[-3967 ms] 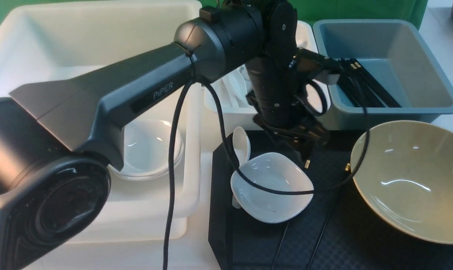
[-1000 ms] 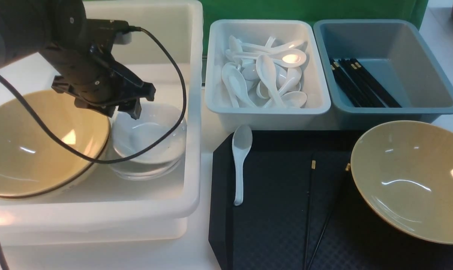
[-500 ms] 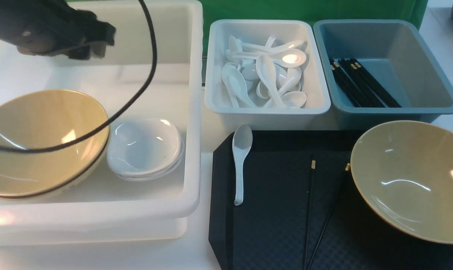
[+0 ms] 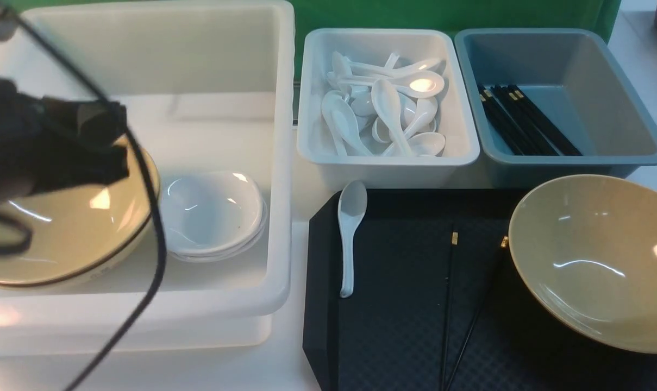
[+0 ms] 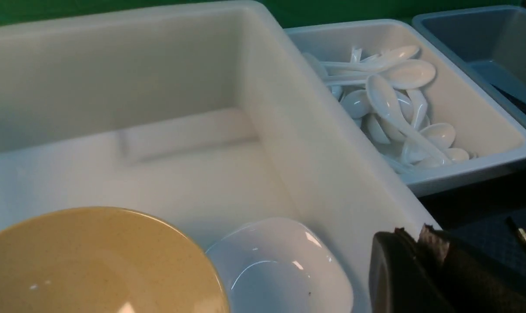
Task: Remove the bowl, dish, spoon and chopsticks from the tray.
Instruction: Use the right arm to grab the yellow noodle bowl
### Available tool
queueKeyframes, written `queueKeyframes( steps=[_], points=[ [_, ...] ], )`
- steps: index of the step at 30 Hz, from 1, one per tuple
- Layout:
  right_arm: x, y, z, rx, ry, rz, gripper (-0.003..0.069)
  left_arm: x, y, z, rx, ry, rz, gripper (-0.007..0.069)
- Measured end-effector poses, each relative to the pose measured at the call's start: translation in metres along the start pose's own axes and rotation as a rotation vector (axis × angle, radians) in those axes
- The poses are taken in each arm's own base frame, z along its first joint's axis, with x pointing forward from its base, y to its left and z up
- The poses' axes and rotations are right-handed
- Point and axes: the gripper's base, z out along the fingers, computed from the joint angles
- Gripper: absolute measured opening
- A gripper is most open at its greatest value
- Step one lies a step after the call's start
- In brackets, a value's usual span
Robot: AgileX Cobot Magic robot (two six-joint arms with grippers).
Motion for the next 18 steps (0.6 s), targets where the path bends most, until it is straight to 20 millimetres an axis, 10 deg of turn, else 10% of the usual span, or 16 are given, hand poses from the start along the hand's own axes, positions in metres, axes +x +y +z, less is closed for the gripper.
queueKeyframes(
  steps=[10, 18],
  points=[
    [-0.012, -0.003, 0.072, -0.136, 0.16, 0.057, 0.0453, 0.039, 0.0, -0.006, -0.005, 0.015, -0.026, -0.0011],
    [-0.013, 0.01, 0.067, -0.303, 0.16, 0.014, 0.0229, 0.034, 0.002, -0.006, -0.024, -0.046, -0.044, -0.0011]
  ],
)
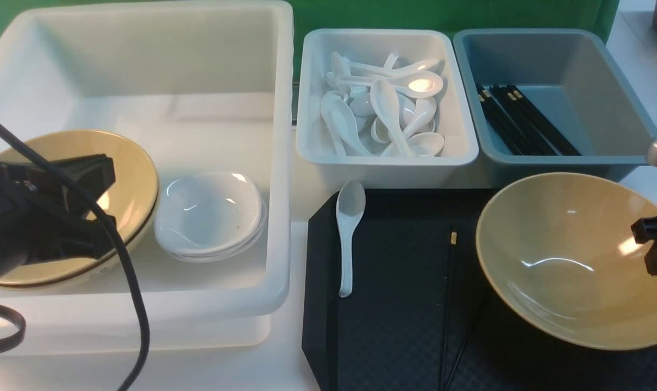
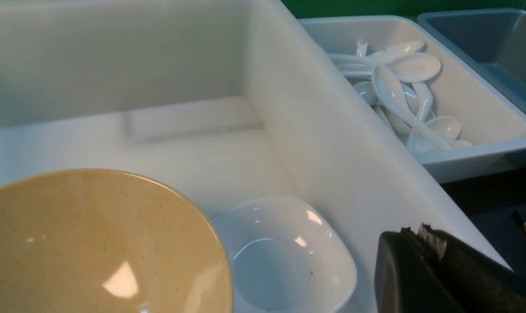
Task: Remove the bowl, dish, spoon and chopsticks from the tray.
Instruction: Use the right arm to grab the yellow noodle bowl, then use the right arm to put the noodle bowl into the large storage box on the left
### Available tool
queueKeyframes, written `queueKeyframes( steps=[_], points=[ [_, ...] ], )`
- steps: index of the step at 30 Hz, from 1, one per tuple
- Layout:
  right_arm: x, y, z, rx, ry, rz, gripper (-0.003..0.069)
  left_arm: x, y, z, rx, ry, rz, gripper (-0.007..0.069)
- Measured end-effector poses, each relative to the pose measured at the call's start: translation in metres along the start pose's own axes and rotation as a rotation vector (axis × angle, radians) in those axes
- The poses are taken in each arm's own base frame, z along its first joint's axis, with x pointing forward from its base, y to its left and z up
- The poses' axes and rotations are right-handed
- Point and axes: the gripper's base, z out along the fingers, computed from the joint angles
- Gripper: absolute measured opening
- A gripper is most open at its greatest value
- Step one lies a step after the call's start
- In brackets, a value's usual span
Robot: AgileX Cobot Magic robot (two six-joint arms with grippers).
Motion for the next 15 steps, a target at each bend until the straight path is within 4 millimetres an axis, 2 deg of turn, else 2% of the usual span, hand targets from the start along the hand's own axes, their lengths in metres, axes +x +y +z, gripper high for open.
queueKeyframes(
  steps=[5, 6, 7, 8, 9, 11, 15],
  points=[
    [0.008, 0.008, -0.039, -0.049, -0.08, -0.031, 0.0088, -0.002, -0.001, -0.006, 0.0, -0.023, 0.012, -0.0011],
    [0.008, 0.008, -0.041, -0.049, -0.084, -0.036, 0.0078, -0.002, -0.001, -0.008, 0.0, -0.026, 0.015, -0.0011],
    [0.011, 0.009, -0.055, -0.05, -0.119, -0.052, 0.0065, -0.003, -0.001, -0.01, 0.0, -0.035, 0.025, -0.0011],
    [0.015, 0.011, -0.077, -0.043, -0.165, -0.108, 0.0067, -0.004, -0.002, -0.018, -0.001, -0.058, 0.047, -0.0011],
    [0.015, 0.011, -0.079, -0.045, -0.17, -0.112, 0.0067, -0.004, -0.002, -0.018, -0.001, -0.055, 0.049, -0.0011],
    [0.015, 0.018, -0.112, -0.098, -0.264, -0.151, 0.0066, -0.006, -0.003, -0.03, -0.006, -0.096, 0.081, -0.0011],
    [-0.003, 0.051, -0.167, -0.327, -0.505, -0.201, 0.0066, -0.012, -0.004, -0.051, -0.018, -0.2, 0.109, -0.0011]
  ],
)
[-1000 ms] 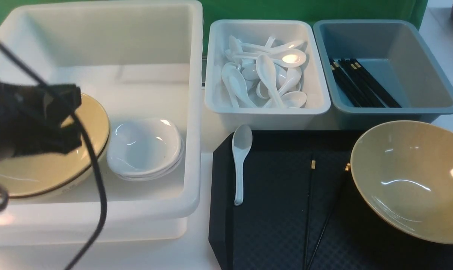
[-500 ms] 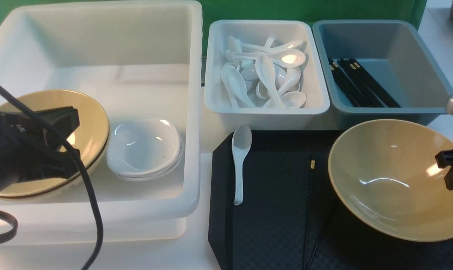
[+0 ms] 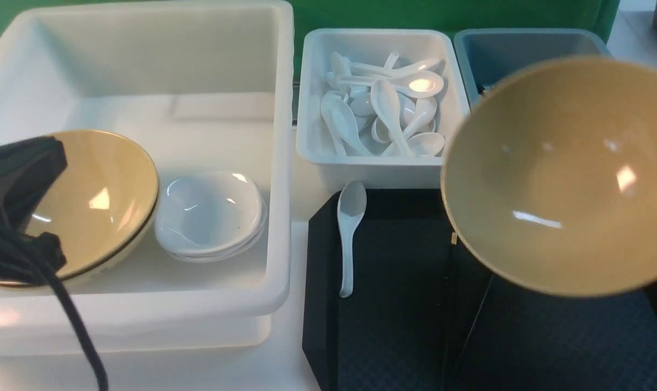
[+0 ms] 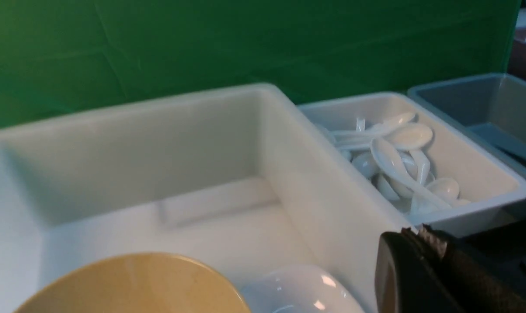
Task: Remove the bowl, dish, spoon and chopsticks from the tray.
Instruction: Use the right arm to put the noodle bowl into the large storage box on the left
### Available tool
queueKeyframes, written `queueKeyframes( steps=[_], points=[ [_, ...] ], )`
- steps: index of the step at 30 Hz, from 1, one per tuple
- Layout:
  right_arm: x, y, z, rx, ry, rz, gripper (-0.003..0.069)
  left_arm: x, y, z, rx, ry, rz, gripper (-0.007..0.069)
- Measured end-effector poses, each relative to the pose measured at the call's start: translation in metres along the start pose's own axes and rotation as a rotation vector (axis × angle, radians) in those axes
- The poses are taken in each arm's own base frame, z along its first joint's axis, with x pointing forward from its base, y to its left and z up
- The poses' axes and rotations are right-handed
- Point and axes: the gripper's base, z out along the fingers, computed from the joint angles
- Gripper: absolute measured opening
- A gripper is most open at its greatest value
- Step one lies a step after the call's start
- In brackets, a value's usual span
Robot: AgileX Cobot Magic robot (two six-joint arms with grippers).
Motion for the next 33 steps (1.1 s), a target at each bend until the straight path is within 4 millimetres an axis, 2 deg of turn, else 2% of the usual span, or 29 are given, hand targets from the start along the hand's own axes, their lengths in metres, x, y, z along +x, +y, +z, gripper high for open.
queueKeyframes(
  steps=[4, 5, 6, 7, 8, 9, 10, 12, 13, 14, 16, 17, 19, 21, 23, 25, 28, 30, 33],
  points=[
    [-0.033, 0.041, 0.01, -0.151, -0.111, -0.073, 0.0066, -0.005, -0.001, -0.014, -0.001, -0.061, 0.003, -0.0011],
    [-0.039, 0.056, 0.018, -0.193, -0.117, -0.1, 0.0066, -0.005, -0.002, -0.018, 0.002, -0.066, 0.006, -0.0011],
    [-0.05, 0.077, 0.035, -0.248, -0.121, -0.135, 0.0066, -0.003, -0.004, -0.023, 0.016, -0.051, 0.03, -0.0011],
    [-0.054, 0.08, 0.04, -0.255, -0.122, -0.139, 0.0066, -0.003, -0.004, -0.024, 0.016, -0.054, 0.03, -0.0011],
    [-0.061, 0.112, 0.066, -0.326, -0.102, -0.19, 0.0066, 0.003, -0.007, -0.028, 0.046, 0.003, 0.064, -0.0011],
    [-0.064, 0.116, 0.073, -0.333, -0.099, -0.195, 0.0066, 0.004, -0.007, -0.029, 0.051, 0.01, 0.069, -0.0011],
    [-0.066, 0.142, 0.094, -0.388, -0.074, -0.234, 0.0066, 0.011, -0.011, -0.033, 0.091, 0.079, 0.105, -0.0011],
    [-0.069, 0.181, 0.129, -0.457, -0.038, -0.281, 0.0066, 0.02, -0.016, -0.038, 0.148, 0.148, 0.162, -0.0011],
    [-0.069, 0.188, 0.136, -0.469, -0.033, -0.286, 0.0066, 0.023, -0.017, -0.039, 0.169, 0.167, 0.179, -0.0011],
    [-0.072, 0.216, 0.167, -0.516, -0.007, -0.283, 0.0066, 0.033, -0.022, -0.042, 0.226, 0.207, 0.218, -0.0011],
    [-0.077, 0.248, 0.194, -0.574, -0.004, -0.263, 0.0066, 0.047, -0.028, -0.044, 0.3, 0.243, 0.246, -0.0011],
    [-0.07, 0.249, 0.209, -0.569, 0.027, -0.259, 0.0066, 0.051, -0.028, -0.043, 0.311, 0.253, 0.257, -0.0011],
    [-0.075, 0.276, 0.237, -0.624, 0.011, -0.24, 0.0066, 0.067, -0.033, -0.04, 0.378, 0.277, 0.267, -0.0011],
    [-0.075, 0.284, 0.248, -0.643, 0.007, -0.235, 0.0067, 0.072, -0.035, -0.039, 0.4, 0.276, 0.264, -0.0011],
    [-0.069, 0.299, 0.272, -0.685, -0.013, -0.232, 0.0067, 0.078, -0.038, -0.035, 0.424, 0.234, 0.255, -0.0011],
    [-0.062, 0.307, 0.284, -0.705, -0.027, -0.234, 0.0067, 0.079, -0.038, -0.033, 0.422, 0.203, 0.257, -0.0011],
    [-0.037, 0.316, 0.314, -0.721, -0.009, -0.204, 0.0077, 0.077, -0.038, -0.032, 0.417, 0.169, 0.266, -0.0011],
    [-0.026, 0.32, 0.327, -0.72, 0.001, -0.19, 0.0099, 0.077, -0.038, -0.032, 0.416, 0.162, 0.27, -0.0011],
    [-0.02, 0.324, 0.332, -0.722, -0.013, -0.216, 0.0205, 0.078, -0.038, -0.031, 0.411, 0.159, 0.275, -0.0011]
  ],
)
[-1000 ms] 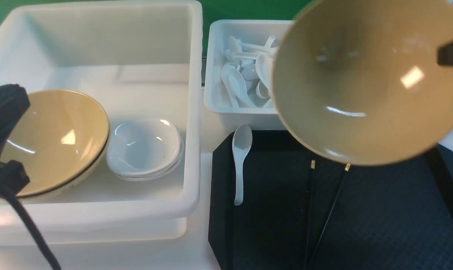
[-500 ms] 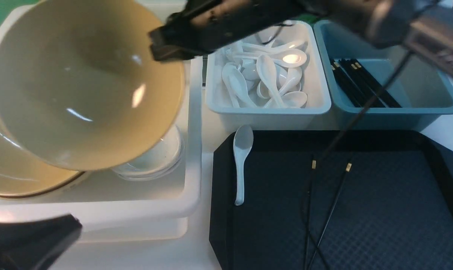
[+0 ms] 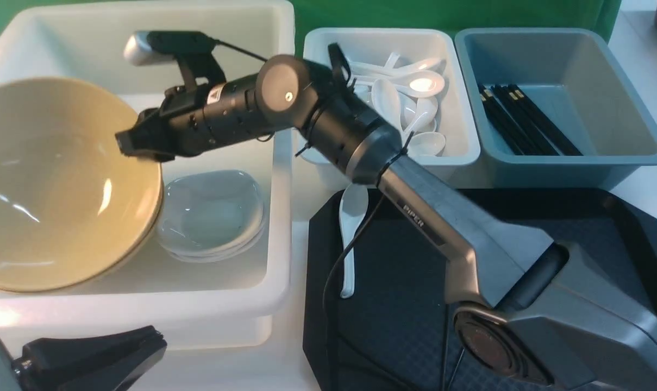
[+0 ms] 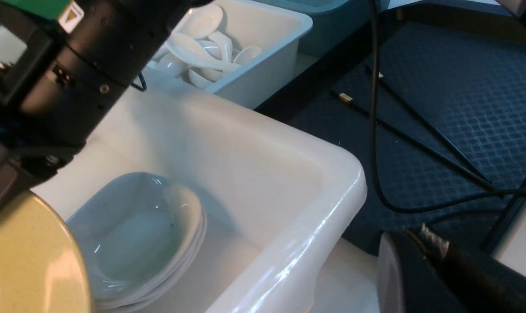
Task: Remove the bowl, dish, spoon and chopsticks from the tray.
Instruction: Use the right arm to put the noodle bowl into the large storage box on the left, then use the left arm to grab the soup spoon in the middle
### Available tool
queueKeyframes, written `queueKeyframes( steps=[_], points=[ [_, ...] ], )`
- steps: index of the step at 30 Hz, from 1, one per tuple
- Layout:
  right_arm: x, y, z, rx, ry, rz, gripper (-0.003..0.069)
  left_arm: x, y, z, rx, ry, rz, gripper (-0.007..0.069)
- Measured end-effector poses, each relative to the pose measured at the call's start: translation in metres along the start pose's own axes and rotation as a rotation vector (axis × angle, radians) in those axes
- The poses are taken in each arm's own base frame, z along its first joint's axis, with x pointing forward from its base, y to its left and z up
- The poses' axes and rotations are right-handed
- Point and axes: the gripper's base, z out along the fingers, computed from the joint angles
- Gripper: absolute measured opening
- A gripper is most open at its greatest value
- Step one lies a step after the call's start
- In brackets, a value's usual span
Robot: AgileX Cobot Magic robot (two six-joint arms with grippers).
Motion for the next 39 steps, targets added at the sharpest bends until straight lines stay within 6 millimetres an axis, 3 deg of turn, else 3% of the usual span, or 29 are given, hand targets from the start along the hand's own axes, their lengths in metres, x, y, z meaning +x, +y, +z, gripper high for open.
queueKeyframes(
  steps=[6, 11, 13, 14, 18, 19, 21, 23, 27, 31, 32, 36, 39],
  points=[
    [-0.013, 0.011, -0.012, 0.015, -0.018, -0.12, 0.0502, 0.001, 0.001, 0.001, -0.012, -0.002, -0.01, -0.0011],
    [-0.04, 0.028, -0.063, 0.214, 0.133, -0.22, 0.0547, 0.001, 0.002, 0.001, -0.018, -0.007, -0.071, -0.0011],
    [-0.061, 0.04, -0.105, 0.342, 0.164, -0.228, 0.0528, 0.001, 0.002, 0.001, -0.022, -0.01, -0.093, -0.0011],
    [-0.066, 0.041, -0.115, 0.372, 0.163, -0.228, 0.0517, 0.001, 0.002, 0.001, -0.024, -0.012, -0.099, -0.0011],
    [-0.126, 0.065, -0.236, 0.44, -0.022, -0.206, 0.041, 0.0, 0.004, 0.001, -0.04, -0.024, -0.19, -0.0011],
    [-0.136, 0.072, -0.275, 0.452, -0.058, -0.197, 0.0386, 0.0, 0.004, 0.001, -0.046, -0.024, -0.205, -0.0011],
    [-0.139, 0.069, -0.331, 0.523, -0.069, -0.17, 0.035, 0.0, 0.005, 0.001, -0.056, -0.024, -0.222, -0.0011],
    [-0.127, 0.058, -0.368, 0.601, -0.029, -0.113, 0.0325, 0.0, 0.007, 0.001, -0.071, -0.027, -0.233, -0.0011],
    [-0.09, 0.031, -0.389, 0.682, 0.104, 0.006, 0.0307, -0.001, 0.008, 0.0, -0.091, -0.038, -0.249, -0.0011],
    [-0.021, -0.006, -0.381, 0.721, 0.324, 0.159, 0.0306, -0.001, 0.009, 0.002, -0.094, -0.035, -0.273, -0.0011],
    [0.009, -0.016, -0.374, 0.723, 0.392, 0.202, 0.0306, 0.0, 0.01, 0.005, -0.085, -0.014, -0.3, -0.0011],
    [0.083, -0.032, -0.361, 0.721, 0.503, 0.282, 0.0306, -0.003, 0.012, 0.019, 0.017, 0.123, -0.387, -0.0011],
    [0.122, -0.038, -0.356, 0.722, 0.563, 0.322, 0.0306, -0.018, 0.017, 0.032, 0.144, 0.256, -0.421, -0.0011]
  ],
)
